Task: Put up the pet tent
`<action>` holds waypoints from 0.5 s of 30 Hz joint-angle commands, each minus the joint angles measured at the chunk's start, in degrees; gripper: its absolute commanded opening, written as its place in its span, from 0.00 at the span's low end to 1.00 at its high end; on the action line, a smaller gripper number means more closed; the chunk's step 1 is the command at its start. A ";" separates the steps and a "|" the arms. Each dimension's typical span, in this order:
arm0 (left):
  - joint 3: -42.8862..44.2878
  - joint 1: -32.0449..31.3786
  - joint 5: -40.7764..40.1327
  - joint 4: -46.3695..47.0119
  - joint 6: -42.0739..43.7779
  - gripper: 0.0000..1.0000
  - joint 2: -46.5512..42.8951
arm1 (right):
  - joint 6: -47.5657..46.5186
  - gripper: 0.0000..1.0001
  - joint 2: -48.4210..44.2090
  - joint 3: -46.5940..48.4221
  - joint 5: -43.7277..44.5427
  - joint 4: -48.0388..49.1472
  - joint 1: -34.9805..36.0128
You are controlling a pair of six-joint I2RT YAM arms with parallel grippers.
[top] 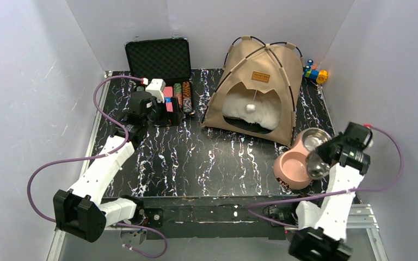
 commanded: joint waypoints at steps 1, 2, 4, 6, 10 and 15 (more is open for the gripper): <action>0.18 0.16 0.77 0.49 0.14 0.98 -1.30 | -1.99 0.01 5.98 7.14 6.75 -1.70 15.65; 0.24 0.12 0.63 0.49 0.14 0.98 -1.28 | -1.62 0.01 7.21 7.86 8.62 -2.29 17.82; 0.20 0.13 0.41 0.40 0.32 0.98 -1.20 | -1.11 0.01 9.26 8.35 10.02 -3.17 20.54; 0.22 0.12 0.31 0.35 0.41 0.98 -1.12 | -0.49 0.01 11.03 7.65 10.74 -2.86 22.87; 0.25 0.09 0.39 0.34 0.41 0.98 -0.81 | 0.58 0.01 14.64 5.42 15.46 -2.24 28.61; 0.42 0.17 0.42 0.26 0.47 0.98 -0.54 | 2.76 0.01 20.90 4.53 17.51 -2.32 34.80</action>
